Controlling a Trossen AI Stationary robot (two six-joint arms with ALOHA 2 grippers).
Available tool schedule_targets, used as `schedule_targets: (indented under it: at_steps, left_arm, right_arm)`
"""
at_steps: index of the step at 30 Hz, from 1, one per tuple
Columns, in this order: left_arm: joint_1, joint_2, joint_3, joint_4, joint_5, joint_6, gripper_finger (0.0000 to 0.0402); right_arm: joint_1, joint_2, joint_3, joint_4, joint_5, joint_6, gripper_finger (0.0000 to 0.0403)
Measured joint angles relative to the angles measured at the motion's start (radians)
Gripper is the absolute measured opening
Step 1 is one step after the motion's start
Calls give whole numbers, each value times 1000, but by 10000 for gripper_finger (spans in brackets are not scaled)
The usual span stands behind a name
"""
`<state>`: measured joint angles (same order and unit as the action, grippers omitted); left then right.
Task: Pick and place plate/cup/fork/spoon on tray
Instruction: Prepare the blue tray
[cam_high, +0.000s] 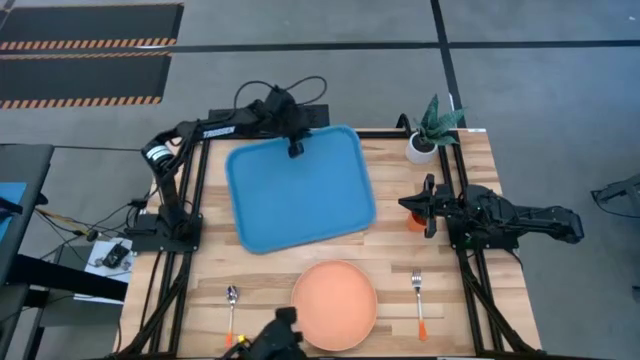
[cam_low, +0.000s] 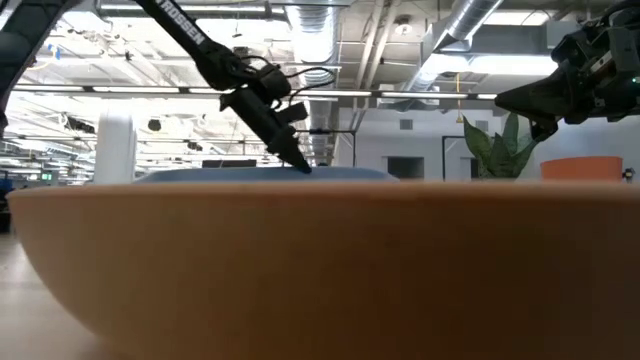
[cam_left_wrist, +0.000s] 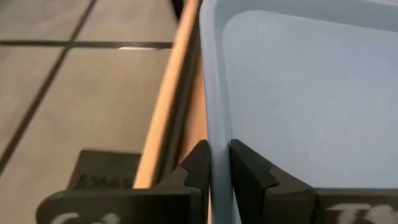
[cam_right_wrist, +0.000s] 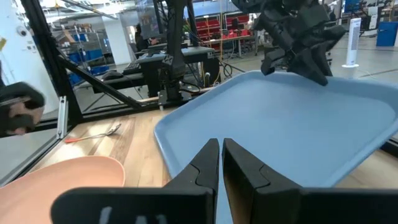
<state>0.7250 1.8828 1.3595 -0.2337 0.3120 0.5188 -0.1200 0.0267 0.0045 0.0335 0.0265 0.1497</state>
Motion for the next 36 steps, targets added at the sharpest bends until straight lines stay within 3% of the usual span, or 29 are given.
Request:
schedule_targets:
  at_steps: [7, 21, 36]
  left_arm:
    - [-81, 48, 87, -77, 20, 64, 30]
    - [-112, 101, 98, 39, -56, 26, 30]
    - [-104, 185, 188, -71, 62, 79, 30]
  right_arm:
    - [0, 0, 0, 0, 0, 0, 47]
    - [0, 0, 0, 1, 0, 0, 47]
    - [0, 6, 0, 1, -1, 0, 47]
